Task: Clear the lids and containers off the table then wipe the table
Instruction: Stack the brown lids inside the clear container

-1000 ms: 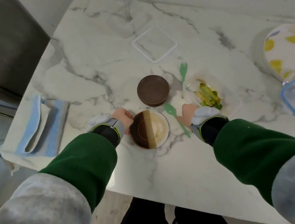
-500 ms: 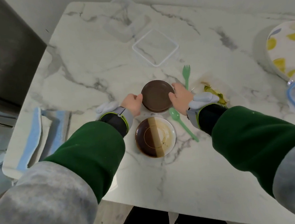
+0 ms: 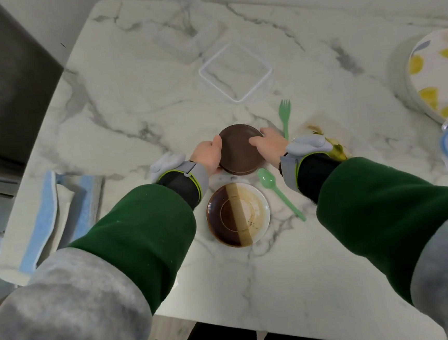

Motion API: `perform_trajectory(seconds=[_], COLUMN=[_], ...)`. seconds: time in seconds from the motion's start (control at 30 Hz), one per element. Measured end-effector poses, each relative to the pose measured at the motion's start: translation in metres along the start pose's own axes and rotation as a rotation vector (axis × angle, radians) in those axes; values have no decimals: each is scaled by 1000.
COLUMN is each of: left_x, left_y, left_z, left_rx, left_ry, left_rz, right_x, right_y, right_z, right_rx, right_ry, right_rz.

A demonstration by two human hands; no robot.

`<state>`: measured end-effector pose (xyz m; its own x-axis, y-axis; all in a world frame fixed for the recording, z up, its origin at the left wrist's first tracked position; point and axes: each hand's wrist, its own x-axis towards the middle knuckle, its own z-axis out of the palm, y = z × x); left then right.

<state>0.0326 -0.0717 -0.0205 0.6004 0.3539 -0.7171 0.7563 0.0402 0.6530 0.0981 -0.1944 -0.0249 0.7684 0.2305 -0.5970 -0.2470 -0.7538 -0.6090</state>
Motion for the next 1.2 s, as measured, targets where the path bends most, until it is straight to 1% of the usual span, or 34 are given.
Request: perform_trajectory(seconds=[0.13, 0.37, 0.6, 0.8, 1.0, 1.07, 1.2], left_x=[-1, -8, -40, -69, -83, -86, -87], left_y=[0, 7, 3, -19, -45, -52, -62], left_z=[-2, -11, -12, -3, 3, 6, 8], left_rx=[12, 34, 34, 26, 23, 30, 35], left_ry=[14, 35, 49, 110, 146, 156, 154], left_rz=[10, -2, -2, -69, -127, -139, -149], right_x=[-2, -11, -42, -77, -97, -100, -104], right_y=[-3, -10, -8, 3, 19, 22, 28], right_z=[4, 5, 0, 2, 14, 17, 21], right_rx=[50, 80, 34, -36, 67, 106, 98], right_ry=[-23, 9, -1, -130, -226, -242, -230], right_rz=[-5, -5, 5, 27, 94, 108, 88])
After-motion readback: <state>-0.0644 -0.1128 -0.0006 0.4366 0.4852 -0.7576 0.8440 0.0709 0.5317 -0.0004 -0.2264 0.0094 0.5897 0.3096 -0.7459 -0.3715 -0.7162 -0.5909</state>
